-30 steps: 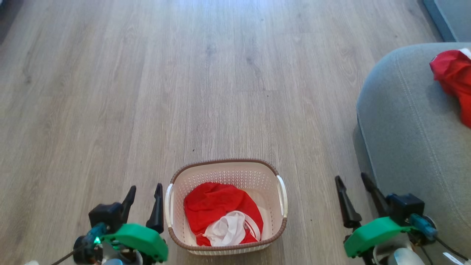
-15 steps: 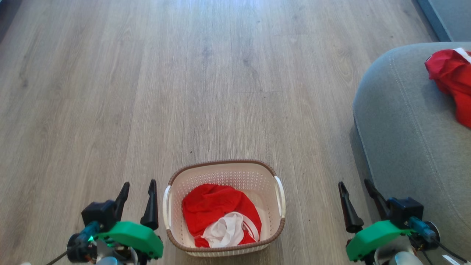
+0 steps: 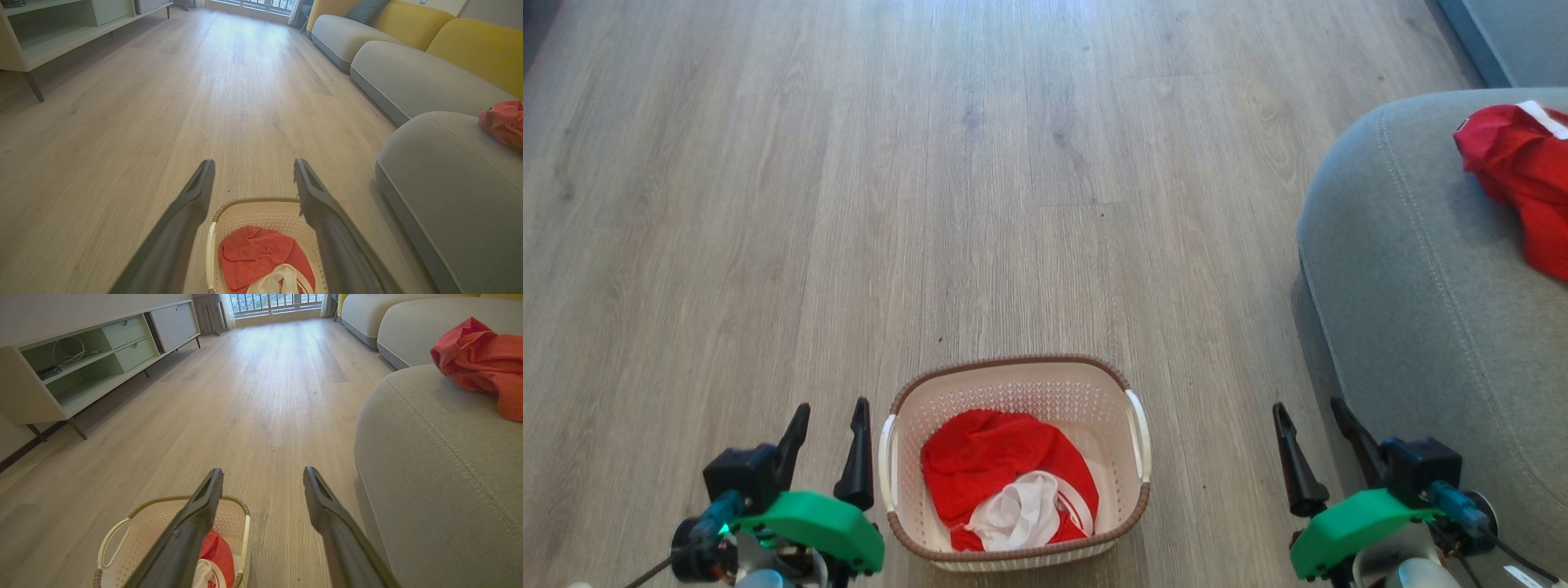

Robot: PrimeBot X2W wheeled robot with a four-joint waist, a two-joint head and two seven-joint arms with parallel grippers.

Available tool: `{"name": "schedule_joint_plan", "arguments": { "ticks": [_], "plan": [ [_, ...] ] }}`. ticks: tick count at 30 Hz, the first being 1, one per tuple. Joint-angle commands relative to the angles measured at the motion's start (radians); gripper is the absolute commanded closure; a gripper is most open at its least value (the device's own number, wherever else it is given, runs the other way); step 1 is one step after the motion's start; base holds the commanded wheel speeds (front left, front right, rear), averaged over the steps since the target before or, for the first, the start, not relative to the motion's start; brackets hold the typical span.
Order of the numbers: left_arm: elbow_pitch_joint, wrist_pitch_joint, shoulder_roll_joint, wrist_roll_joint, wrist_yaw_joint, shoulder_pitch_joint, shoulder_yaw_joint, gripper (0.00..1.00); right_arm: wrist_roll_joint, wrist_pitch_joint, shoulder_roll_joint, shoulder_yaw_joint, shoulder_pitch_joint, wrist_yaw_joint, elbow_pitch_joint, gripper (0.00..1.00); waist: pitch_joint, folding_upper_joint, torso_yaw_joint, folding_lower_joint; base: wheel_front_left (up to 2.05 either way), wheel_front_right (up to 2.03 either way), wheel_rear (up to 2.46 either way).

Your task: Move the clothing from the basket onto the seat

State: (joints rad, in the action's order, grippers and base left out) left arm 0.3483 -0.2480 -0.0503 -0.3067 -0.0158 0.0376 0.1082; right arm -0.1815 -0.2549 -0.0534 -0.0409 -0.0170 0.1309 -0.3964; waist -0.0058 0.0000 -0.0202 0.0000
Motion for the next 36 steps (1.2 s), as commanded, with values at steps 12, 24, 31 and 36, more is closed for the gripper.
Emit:
{"name": "schedule_joint_plan", "arguments": {
  "ticks": [12, 24, 31, 36],
  "plan": [
    [-0.032, -0.014, 0.0, -0.003, 0.005, 0.036, -0.021, 0.0, 0.002, -0.007, 0.003, -0.02, -0.04, 0.0, 0.042, 0.0, 0.006, 0.0, -0.011, 0.0, 0.0, 0.0, 0.0],
    [0.049, -0.014, 0.0, 0.012, 0.006, 0.159, 0.042, 0.0, 0.012, -0.007, 0.003, 0.017, -0.138, 0.0, 0.149, 0.0, 0.211, 0.0, -0.045, 0.0, 0.0, 0.0, 0.0],
    [0.171, 0.02, 0.0, 0.065, 0.002, 0.413, 0.132, 0.0, 0.009, -0.007, 0.003, 0.05, -0.253, 0.0, 0.262, 0.0, 0.472, 0.0, -0.055, 0.0, 0.0, 0.0, 0.0],
    [0.347, 0.07, 0.0, 0.096, 0.017, 0.633, 0.21, 0.0, 0.001, -0.007, 0.003, 0.046, -0.341, 0.0, 0.315, 0.0, 0.658, 0.0, -0.08, 0.0, 0.0, 0.0, 0.0]
  ]
}}
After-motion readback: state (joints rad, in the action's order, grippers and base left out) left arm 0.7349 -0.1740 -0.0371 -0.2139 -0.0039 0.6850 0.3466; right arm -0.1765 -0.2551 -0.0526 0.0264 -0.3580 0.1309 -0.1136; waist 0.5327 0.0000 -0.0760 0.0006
